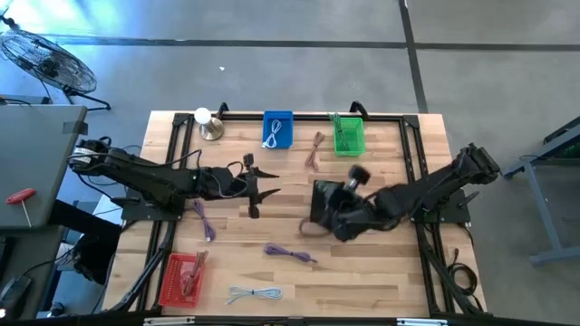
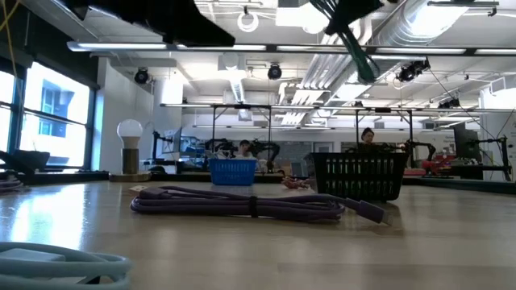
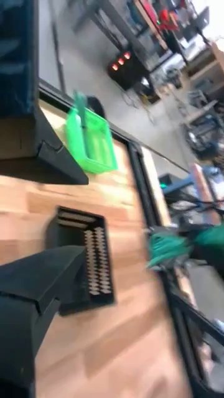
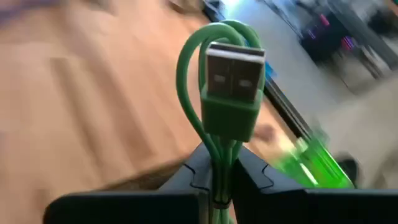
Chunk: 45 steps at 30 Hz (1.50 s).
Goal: Pick & Place USB Port
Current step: Put the green charger cable into the green bin
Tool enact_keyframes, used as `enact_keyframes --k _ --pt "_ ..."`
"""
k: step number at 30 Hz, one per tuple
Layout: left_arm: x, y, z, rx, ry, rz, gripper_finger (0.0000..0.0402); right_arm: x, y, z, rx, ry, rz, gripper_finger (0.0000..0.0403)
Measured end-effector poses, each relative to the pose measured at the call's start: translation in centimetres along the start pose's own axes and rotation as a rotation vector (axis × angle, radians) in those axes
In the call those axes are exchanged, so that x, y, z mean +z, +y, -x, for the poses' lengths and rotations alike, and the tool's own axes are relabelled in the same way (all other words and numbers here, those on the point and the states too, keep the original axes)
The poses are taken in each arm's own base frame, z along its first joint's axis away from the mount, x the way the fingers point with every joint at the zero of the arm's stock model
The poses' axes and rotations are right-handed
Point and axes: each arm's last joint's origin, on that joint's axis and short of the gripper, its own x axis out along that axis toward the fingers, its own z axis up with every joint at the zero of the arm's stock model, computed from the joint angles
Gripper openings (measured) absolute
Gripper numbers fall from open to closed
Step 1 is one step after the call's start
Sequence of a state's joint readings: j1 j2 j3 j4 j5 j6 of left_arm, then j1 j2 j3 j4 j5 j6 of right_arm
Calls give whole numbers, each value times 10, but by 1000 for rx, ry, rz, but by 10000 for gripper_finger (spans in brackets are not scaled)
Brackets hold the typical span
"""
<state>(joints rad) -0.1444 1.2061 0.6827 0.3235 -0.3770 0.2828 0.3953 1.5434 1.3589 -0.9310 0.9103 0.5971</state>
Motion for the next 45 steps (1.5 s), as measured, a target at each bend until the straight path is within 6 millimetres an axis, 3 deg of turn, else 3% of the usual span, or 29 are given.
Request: enact_keyframes --k 9,16,22,27,32,45 --pt "-9 3 1 151 121 -46 195 16 -100 -21 -99 161 -209 19" --pt "-10 2 1 135 139 -80 195 28 -182 -64 -53 223 -373 19" --pt "-17 1 2 132 200 -112 195 16 -232 -115 -61 333 -469 19" --pt "-24 1 3 140 275 -142 195 -10 -243 -161 -55 425 -507 19" --pt "-29 0 5 141 324 -147 195 -37 -241 -194 8 377 -565 19" --pt "-32 0 6 137 351 -136 195 -86 -237 -215 8 351 -616 19"
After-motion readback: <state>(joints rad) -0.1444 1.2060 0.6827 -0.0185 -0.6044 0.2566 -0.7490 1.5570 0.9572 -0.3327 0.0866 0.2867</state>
